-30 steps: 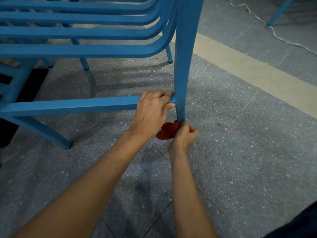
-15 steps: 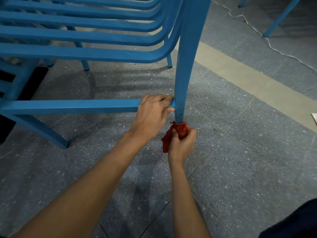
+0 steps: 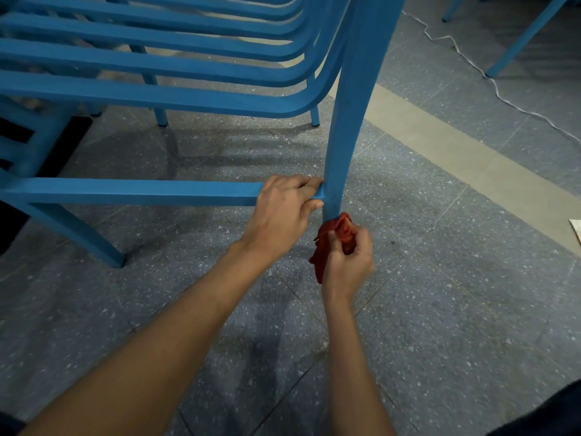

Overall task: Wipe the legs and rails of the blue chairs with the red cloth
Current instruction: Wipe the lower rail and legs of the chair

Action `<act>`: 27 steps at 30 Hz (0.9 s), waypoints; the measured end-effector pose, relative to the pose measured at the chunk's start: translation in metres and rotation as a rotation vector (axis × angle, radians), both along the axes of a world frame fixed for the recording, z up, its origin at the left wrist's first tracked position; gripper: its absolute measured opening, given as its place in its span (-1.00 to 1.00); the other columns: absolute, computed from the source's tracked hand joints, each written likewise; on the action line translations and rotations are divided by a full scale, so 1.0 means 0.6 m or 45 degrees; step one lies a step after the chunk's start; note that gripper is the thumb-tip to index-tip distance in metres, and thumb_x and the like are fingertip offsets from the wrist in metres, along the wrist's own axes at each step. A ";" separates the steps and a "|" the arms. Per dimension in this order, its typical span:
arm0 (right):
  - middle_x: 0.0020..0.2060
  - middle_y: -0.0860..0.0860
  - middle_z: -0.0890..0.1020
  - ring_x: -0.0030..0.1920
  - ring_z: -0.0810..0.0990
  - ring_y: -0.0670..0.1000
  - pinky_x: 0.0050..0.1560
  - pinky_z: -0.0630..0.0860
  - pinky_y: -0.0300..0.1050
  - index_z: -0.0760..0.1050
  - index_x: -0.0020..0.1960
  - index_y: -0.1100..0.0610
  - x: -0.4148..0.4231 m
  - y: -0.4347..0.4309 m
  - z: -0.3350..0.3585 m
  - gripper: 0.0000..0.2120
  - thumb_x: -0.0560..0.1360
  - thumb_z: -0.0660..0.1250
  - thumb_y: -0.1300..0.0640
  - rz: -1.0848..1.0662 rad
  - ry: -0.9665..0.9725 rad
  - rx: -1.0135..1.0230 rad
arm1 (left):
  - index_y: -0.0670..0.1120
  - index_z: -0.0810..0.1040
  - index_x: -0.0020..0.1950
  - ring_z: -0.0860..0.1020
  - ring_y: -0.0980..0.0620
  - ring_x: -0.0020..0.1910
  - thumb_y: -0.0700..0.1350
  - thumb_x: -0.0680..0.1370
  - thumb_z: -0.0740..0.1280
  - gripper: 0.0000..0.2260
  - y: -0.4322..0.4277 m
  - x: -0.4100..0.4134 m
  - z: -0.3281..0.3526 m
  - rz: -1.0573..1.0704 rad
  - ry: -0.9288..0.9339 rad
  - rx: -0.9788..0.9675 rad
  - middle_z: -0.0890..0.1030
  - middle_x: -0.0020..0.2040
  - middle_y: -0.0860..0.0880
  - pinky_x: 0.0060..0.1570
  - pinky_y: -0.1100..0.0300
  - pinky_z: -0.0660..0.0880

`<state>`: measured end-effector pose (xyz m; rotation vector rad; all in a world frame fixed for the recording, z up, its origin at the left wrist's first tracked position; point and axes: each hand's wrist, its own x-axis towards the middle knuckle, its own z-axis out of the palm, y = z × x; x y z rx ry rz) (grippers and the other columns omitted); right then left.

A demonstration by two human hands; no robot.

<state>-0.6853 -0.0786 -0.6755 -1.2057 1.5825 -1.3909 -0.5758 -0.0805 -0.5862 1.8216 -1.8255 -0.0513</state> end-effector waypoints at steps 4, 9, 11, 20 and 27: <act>-0.13 -0.04 0.61 -0.15 0.64 0.09 -0.19 0.60 0.15 0.57 0.01 -0.02 0.000 -0.009 0.019 -0.80 0.40 0.41 0.15 0.022 -0.036 0.014 | -0.16 0.56 0.23 0.55 -0.08 -0.02 -0.11 0.51 0.37 -0.69 -0.002 0.001 -0.002 0.002 -0.018 -0.002 0.65 0.02 -0.06 0.12 0.12 0.32; -0.03 0.01 0.64 -0.02 0.62 -0.03 0.01 0.55 -0.21 0.61 0.12 0.08 0.005 -0.016 0.074 -0.73 0.43 0.44 0.23 0.012 -0.081 -0.214 | -0.15 0.56 0.24 0.55 -0.08 0.00 -0.10 0.51 0.36 -0.69 -0.003 0.001 -0.003 -0.003 -0.013 0.009 0.64 0.03 -0.05 0.12 0.15 0.30; -0.05 0.03 0.65 -0.04 0.63 0.01 -0.01 0.58 -0.12 0.61 0.12 0.10 0.005 -0.018 0.071 -0.76 0.45 0.43 0.19 0.012 -0.111 -0.203 | -0.15 0.56 0.24 0.54 -0.07 0.01 -0.11 0.51 0.36 -0.69 -0.002 0.001 -0.002 -0.003 -0.006 0.013 0.64 0.04 -0.05 0.11 0.18 0.28; -0.11 0.00 0.64 -0.13 0.66 0.12 -0.15 0.60 0.18 0.57 0.03 -0.07 0.014 -0.011 0.056 -0.84 0.45 0.42 0.02 -0.006 -0.162 -0.083 | -0.16 0.54 0.26 0.54 -0.07 0.02 -0.12 0.53 0.35 -0.69 -0.003 0.004 -0.001 -0.015 -0.027 0.034 0.64 0.04 -0.06 0.13 0.19 0.25; -0.12 0.11 0.64 -0.24 0.66 0.13 -0.29 0.62 0.08 0.59 0.05 0.09 0.010 -0.025 0.087 -0.84 0.48 0.43 0.10 0.029 -0.265 -0.197 | -0.12 0.52 0.29 0.50 -0.04 0.10 -0.13 0.56 0.30 -0.69 -0.006 0.008 0.003 -0.044 -0.021 0.112 0.60 0.14 -0.03 0.18 0.22 0.21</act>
